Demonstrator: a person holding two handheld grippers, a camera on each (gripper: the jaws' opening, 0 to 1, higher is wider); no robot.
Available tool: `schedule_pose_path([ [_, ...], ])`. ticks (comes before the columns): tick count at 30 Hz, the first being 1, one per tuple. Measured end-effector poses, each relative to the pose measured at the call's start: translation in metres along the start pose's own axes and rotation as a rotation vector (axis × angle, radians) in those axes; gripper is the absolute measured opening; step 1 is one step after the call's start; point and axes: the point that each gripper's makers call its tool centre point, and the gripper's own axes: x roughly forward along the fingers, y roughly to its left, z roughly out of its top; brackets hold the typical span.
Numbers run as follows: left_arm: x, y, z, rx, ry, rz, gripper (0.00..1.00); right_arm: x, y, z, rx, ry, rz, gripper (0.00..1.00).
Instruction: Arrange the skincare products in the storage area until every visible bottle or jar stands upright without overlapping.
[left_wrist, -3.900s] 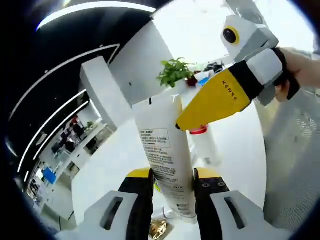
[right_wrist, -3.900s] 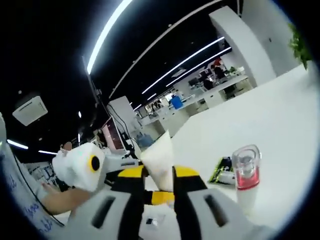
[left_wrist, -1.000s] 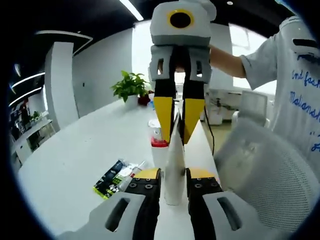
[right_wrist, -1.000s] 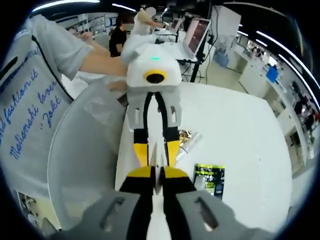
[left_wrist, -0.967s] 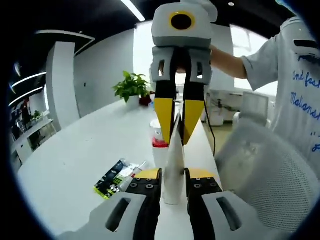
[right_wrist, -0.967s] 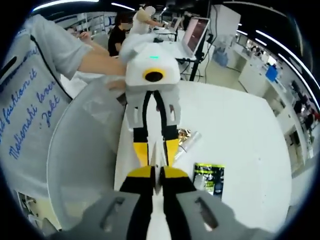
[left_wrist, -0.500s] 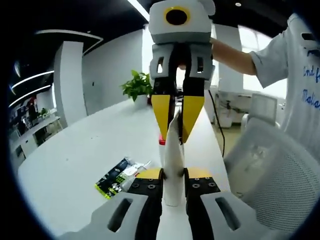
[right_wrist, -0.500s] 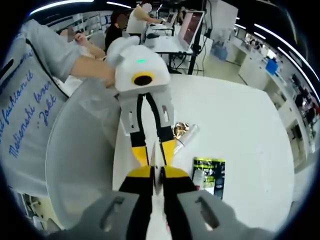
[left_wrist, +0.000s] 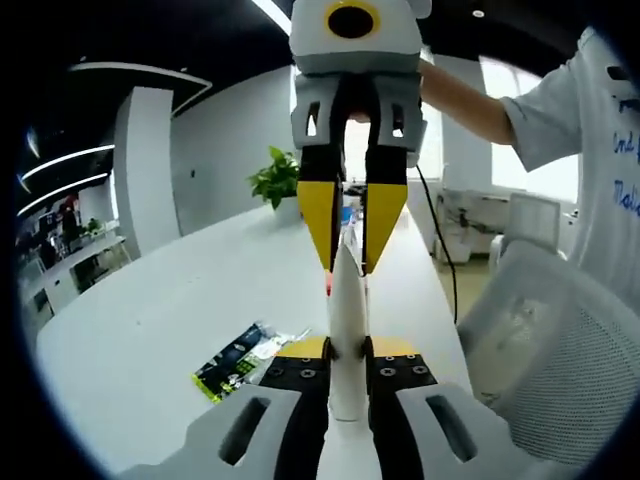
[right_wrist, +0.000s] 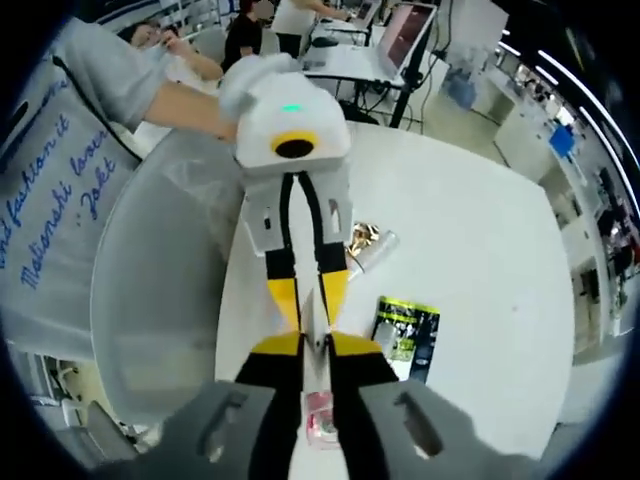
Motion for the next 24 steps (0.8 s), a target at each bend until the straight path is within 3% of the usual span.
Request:
schedule_pose_path([
  [14,0.009,0.002,-0.005,-0.025,-0.025,-0.002,0.08,0.002,-0.001,-0.009,-0.011,0.139,0.057,0.07],
  [24,0.013,0.004,-0.009,-0.03,-0.025,-0.013,0.09,0.005,-0.001,-0.013,0.034,0.16,0.053,0.05],
])
